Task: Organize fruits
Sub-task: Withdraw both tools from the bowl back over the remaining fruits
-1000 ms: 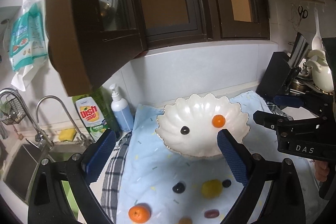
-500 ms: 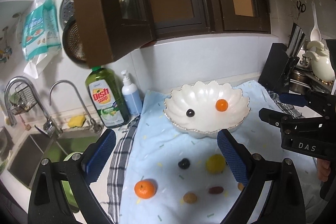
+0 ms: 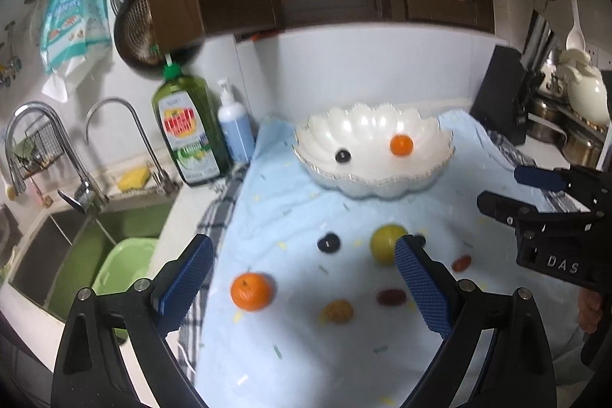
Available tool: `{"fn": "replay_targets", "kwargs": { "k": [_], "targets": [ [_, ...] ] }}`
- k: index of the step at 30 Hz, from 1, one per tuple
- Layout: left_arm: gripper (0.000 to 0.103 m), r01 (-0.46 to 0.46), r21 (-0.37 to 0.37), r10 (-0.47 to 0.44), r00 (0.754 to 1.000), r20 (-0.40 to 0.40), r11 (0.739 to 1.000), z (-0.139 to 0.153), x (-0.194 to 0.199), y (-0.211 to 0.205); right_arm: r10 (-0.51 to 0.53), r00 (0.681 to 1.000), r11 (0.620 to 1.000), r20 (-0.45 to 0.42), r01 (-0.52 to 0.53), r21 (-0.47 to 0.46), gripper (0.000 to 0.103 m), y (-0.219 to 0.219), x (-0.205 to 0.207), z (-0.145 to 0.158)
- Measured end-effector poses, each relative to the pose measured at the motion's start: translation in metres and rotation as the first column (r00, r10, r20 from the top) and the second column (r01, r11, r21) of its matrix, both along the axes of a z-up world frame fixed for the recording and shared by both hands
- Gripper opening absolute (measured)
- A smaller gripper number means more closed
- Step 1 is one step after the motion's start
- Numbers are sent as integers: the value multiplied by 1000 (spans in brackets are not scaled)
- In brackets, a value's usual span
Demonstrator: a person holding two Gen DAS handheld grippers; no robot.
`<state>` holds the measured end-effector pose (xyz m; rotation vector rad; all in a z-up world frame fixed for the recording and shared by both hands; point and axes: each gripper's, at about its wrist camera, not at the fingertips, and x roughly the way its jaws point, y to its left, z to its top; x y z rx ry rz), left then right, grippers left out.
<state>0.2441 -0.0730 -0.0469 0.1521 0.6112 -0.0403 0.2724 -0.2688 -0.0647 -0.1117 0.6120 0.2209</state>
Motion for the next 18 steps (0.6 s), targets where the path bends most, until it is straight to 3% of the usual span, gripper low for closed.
{"fn": "replay_targets", "kwargs": {
  "k": [8, 18],
  "targets": [
    [90, -2, -7, 2, 997, -73, 1000, -31, 2, -1, 20, 1000, 998, -13, -21, -51, 65, 4, -3, -19],
    [81, 1, 29, 3, 991, -136, 1000, -65, 12, -6, 5, 995, 998, -100, -10, -56, 64, 1, 6, -53]
  ]
}}
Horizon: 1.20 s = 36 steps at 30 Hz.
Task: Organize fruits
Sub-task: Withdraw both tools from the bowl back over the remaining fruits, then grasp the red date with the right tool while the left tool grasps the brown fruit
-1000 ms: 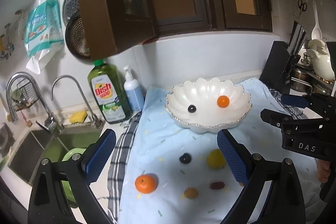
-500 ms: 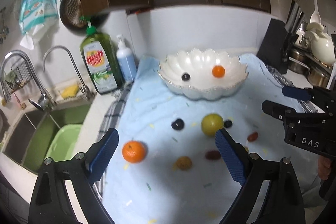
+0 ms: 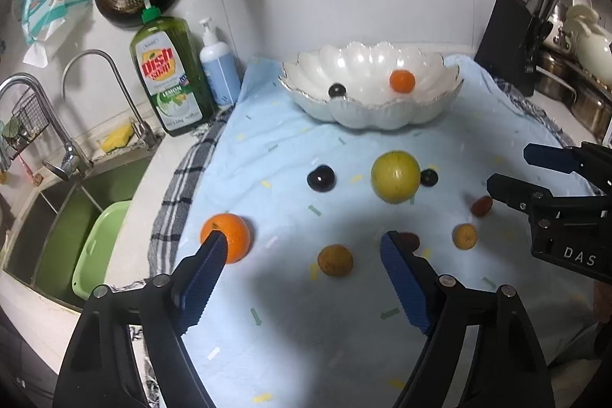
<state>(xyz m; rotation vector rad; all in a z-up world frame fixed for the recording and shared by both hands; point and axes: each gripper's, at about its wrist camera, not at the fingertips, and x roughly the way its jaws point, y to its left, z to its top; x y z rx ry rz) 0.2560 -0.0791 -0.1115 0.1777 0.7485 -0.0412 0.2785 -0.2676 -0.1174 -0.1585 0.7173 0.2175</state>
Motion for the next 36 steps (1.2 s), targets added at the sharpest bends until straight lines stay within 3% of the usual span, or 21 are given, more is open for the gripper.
{"fn": "replay_targets", "kwargs": {
  "k": [20, 31, 36],
  "targets": [
    [53, 40, -8, -40, 992, -118, 999, -39, 26, -8, -32, 989, 999, -144, 35, 22, 46, -8, 23, -42],
    [30, 42, -36, -48, 986, -162, 998, -49, 34, -9, -16, 985, 1000, -171, 19, 19, 30, -7, 28, -48],
    [28, 45, -47, -52, 985, -166, 998, -51, 34, -10, -12, 986, 1000, -166, 14, 11, 29, -6, 27, -48]
  ]
}}
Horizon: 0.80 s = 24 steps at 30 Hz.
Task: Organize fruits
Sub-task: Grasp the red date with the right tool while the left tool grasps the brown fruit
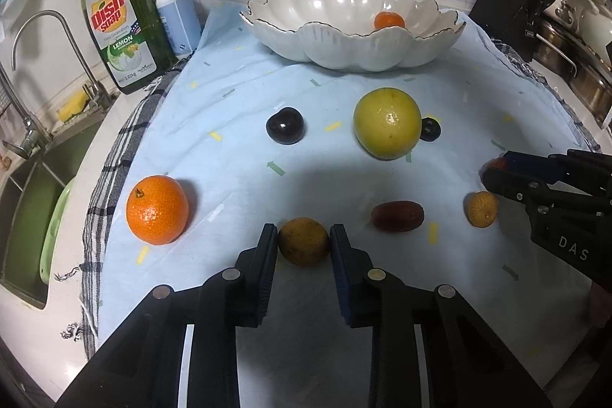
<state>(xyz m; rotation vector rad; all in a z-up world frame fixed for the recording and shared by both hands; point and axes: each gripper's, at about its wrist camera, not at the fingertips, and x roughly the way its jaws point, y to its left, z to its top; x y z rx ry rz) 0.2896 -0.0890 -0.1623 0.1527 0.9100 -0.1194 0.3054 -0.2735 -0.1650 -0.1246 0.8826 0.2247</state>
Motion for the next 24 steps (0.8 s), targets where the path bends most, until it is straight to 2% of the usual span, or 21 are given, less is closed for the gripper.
{"fn": "replay_targets", "kwargs": {
  "k": [14, 24],
  "targets": [
    [28, -9, -42, 11, 999, 53, 999, 24, -5, 1, 16, 999, 1000, 48, -17, 20, 28, 1, -5, 21],
    [28, 1, -67, 10, 988, 155, 998, 62, -10, -3, 30, 989, 998, 145, -38, 52, 28, -2, -10, 56]
  ]
}}
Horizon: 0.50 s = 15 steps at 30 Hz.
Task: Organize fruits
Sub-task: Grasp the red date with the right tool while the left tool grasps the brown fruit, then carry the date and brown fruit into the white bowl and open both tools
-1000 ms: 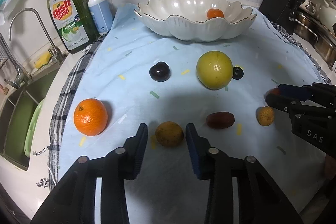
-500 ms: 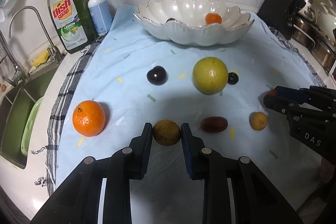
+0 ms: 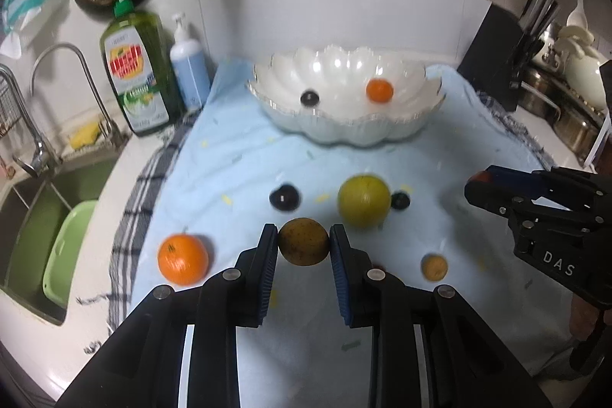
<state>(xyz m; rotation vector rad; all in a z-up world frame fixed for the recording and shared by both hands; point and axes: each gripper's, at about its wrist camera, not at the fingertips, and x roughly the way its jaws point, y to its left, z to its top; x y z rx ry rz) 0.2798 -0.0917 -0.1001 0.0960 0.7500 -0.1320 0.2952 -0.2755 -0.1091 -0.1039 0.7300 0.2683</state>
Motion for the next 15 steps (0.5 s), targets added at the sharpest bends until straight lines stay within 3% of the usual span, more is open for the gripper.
{"fn": "replay_targets", "kwargs": {
  "k": [15],
  "targets": [
    [28, 10, -2, -9, 987, 159, 1000, 48, 12, -12, 8, 985, 1000, 173, -13, 28, 28, -4, 14, 52]
  ]
}}
